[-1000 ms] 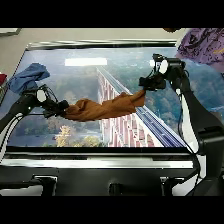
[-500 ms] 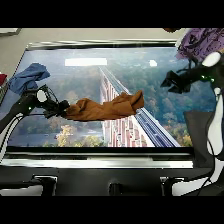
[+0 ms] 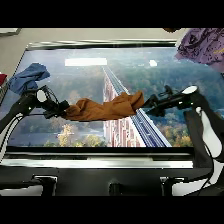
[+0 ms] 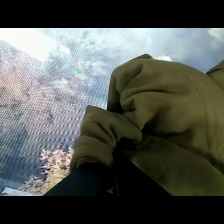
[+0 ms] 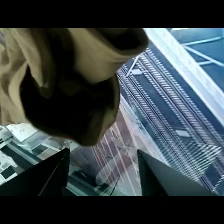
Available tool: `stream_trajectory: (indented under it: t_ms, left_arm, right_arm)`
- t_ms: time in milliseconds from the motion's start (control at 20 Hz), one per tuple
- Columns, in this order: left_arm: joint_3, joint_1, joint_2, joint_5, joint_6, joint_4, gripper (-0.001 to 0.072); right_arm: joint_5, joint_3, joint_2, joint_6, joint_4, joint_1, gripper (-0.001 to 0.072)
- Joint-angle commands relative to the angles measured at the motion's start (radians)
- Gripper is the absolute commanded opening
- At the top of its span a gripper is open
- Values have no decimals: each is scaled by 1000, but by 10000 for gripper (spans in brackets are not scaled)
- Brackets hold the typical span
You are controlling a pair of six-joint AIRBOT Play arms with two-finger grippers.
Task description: Fold the clothes and pants, and hang the long-sleeved shirts on hangers.
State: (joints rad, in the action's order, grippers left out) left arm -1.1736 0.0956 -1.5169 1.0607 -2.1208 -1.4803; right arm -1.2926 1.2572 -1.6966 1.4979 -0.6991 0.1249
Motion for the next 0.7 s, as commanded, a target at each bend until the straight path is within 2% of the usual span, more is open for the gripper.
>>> stream_trajectory:
  t_ms: [0,100,200,250,350,400,550,650]
  left_arm:
    - [0,-1,0,5,0,0,20]
    - [0,-1,0,5,0,0,20]
    - [0,0,0,5,0,0,20]
    - [0,0,0,5,0,0,20]
    - [0,-1,0,5,0,0,20]
    - [0,-1,1,5,0,0,20]
    - [-9,-4,20,4,12,-14,19]
    - [-78,-15,59,10,70,-53,18]
  right_arm:
    - [155,-67,-13,10,58,-105,476]
    - [188,-67,-28,43,58,-146,475]
    - [192,-67,-41,54,58,-171,341]
    - [189,-67,-42,55,56,-175,326]
    - [185,-67,-39,55,56,-171,101]
    - [185,-67,-32,55,56,-171,31]
    - [170,-23,28,44,56,-151,30]
    - [153,78,107,42,52,-107,30]
